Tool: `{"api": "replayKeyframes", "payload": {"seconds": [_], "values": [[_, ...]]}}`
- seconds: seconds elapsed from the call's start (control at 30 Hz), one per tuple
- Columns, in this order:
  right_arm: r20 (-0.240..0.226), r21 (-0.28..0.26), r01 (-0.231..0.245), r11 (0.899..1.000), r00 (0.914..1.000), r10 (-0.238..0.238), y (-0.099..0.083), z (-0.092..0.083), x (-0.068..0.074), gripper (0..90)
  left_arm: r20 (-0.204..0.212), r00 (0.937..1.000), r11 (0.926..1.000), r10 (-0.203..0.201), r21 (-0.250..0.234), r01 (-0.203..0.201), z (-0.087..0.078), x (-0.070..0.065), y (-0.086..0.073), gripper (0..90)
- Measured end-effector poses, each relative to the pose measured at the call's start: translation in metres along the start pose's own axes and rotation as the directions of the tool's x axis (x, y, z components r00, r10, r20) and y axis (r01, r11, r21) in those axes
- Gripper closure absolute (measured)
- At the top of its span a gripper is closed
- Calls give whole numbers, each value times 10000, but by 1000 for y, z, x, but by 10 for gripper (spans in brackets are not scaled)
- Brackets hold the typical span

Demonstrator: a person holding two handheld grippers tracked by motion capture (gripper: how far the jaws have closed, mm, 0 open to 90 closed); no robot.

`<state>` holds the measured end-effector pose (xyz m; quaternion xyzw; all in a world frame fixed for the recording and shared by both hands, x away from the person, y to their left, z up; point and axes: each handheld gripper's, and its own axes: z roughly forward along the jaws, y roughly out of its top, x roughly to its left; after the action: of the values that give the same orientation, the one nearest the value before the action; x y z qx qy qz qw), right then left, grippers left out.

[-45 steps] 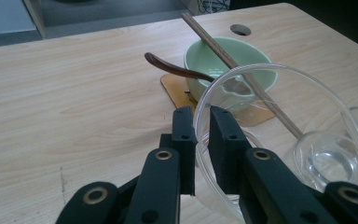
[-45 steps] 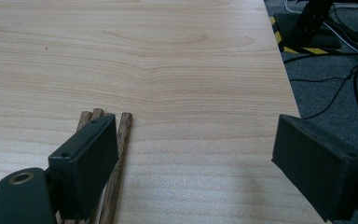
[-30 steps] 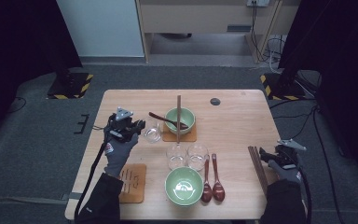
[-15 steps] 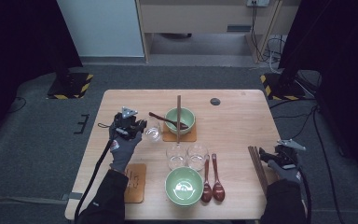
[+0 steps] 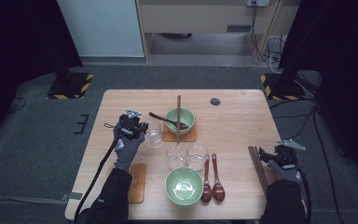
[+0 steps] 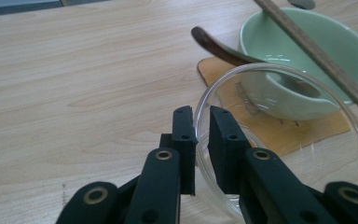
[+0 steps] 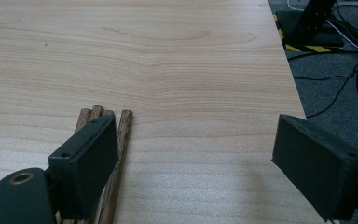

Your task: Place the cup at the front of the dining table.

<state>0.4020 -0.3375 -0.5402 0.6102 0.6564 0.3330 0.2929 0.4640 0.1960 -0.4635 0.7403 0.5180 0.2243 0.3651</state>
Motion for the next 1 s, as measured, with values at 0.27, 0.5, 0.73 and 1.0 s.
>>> {"api": "replayKeyframes", "payload": {"seconds": [0.27, 0.5, 0.73, 1.0], "values": [[-7, 31, 5, 10000, 10000, -5, 0, 0, 1, 142, -105, 9999, 9994, -84, 334, 87, 8, 6, -5, 806], [1, 37, 19, 10000, 10000, -19, 0, 1, 1, 142, -100, 9999, 9987, -135, 487, 140, 14, 7, -7, 807], [-2, 26, -1, 10000, 10000, 1, 0, 0, 0, 142, -166, 9995, 9990, -279, 357, 285, 16, 9, -7, 806], [-12, 15, 16, 10000, 10000, -16, 0, 0, 1, 142, -147, 9986, 9985, -513, 188, 516, 22, 10, -7, 800]]}}
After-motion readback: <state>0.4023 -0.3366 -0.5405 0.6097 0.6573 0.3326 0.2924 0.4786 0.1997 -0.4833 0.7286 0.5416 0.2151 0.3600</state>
